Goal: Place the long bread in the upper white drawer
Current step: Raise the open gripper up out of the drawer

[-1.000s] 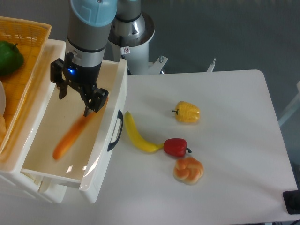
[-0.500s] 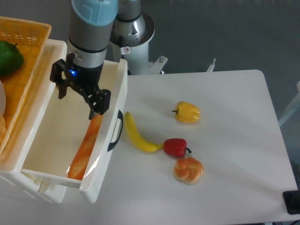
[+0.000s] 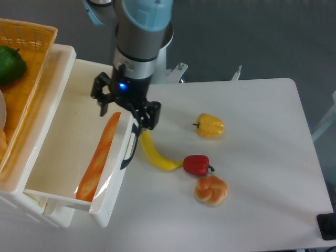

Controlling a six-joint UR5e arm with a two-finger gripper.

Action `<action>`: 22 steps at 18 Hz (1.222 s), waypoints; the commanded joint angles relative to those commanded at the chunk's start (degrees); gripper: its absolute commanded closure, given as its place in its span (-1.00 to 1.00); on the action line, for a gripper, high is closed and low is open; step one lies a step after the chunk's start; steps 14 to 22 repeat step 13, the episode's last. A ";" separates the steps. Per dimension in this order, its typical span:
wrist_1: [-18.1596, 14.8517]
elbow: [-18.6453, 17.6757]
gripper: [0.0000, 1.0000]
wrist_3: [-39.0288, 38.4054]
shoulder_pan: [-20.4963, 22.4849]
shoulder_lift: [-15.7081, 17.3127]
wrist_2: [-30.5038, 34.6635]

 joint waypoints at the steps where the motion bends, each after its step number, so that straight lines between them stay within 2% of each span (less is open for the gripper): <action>1: 0.62 -0.09 -1.00 0.00 0.53 -0.44 2.37; 4: 1.50 -0.35 -1.00 0.53 0.62 -0.88 8.09; 7: 1.59 -0.53 -1.00 5.08 0.62 -1.76 14.33; 11: 2.02 -0.36 -1.00 6.86 0.80 -2.72 16.19; 13: 3.34 -0.53 -1.00 6.86 0.97 -3.43 16.72; 22: 3.34 -0.53 -1.00 6.86 0.97 -3.43 16.72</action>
